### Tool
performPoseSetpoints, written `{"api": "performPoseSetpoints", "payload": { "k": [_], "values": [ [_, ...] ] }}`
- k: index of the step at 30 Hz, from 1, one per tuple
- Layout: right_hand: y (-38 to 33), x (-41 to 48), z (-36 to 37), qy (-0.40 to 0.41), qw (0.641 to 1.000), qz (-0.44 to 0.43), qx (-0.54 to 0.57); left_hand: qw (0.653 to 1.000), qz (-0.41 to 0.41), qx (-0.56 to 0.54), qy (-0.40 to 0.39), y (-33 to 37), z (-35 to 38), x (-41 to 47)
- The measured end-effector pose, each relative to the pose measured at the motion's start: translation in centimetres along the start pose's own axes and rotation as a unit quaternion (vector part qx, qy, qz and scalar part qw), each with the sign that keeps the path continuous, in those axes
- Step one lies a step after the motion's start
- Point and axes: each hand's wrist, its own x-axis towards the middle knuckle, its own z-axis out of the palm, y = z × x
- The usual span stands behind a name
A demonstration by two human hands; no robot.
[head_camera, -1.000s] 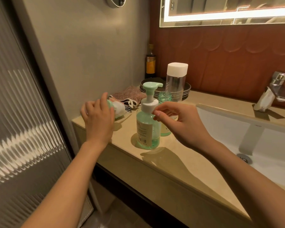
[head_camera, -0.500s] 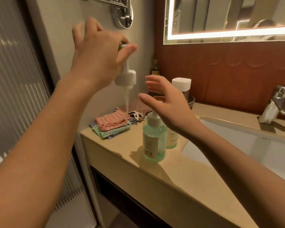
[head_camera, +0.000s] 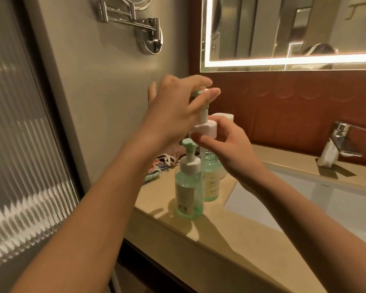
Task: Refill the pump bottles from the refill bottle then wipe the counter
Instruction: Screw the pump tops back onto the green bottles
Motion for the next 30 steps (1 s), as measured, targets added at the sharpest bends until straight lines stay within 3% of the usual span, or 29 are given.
{"api": "performPoseSetpoints", "payload": {
  "k": [2,5,8,11,15,24,30],
  "values": [
    [0.7,-0.4,-0.9,0.008,1.000,0.013,0.003,0.996,-0.027,-0.085,0.002,-0.7,1.5,-1.1],
    [1.6,-1.0,-2.1,0.029,0.999,0.010,-0.013,0.964,-0.156,-0.215,0.027,-2.3,4.6,-4.2],
    [2.4,-1.4,-2.9,0.046,0.999,0.018,-0.022,0.928,-0.279,-0.247,0.018,-4.6,8.4,-8.3],
    [3.1,-1.5,-3.2,0.058,0.997,0.025,-0.035,0.899,-0.335,-0.284,0.006,-5.7,11.1,-11.3],
    [4.0,-1.6,-3.1,0.062,0.997,0.037,-0.029,0.887,-0.341,-0.311,0.024,-6.2,13.0,-12.7],
    [6.5,-1.4,-2.0,0.096,0.992,0.073,-0.027,0.907,-0.345,-0.236,0.049,-9.2,13.7,-12.4],
    [6.2,-0.2,-1.3,0.101,0.993,0.066,-0.004,0.914,-0.360,-0.185,0.021,-12.4,13.3,-11.1]
  ]
}}
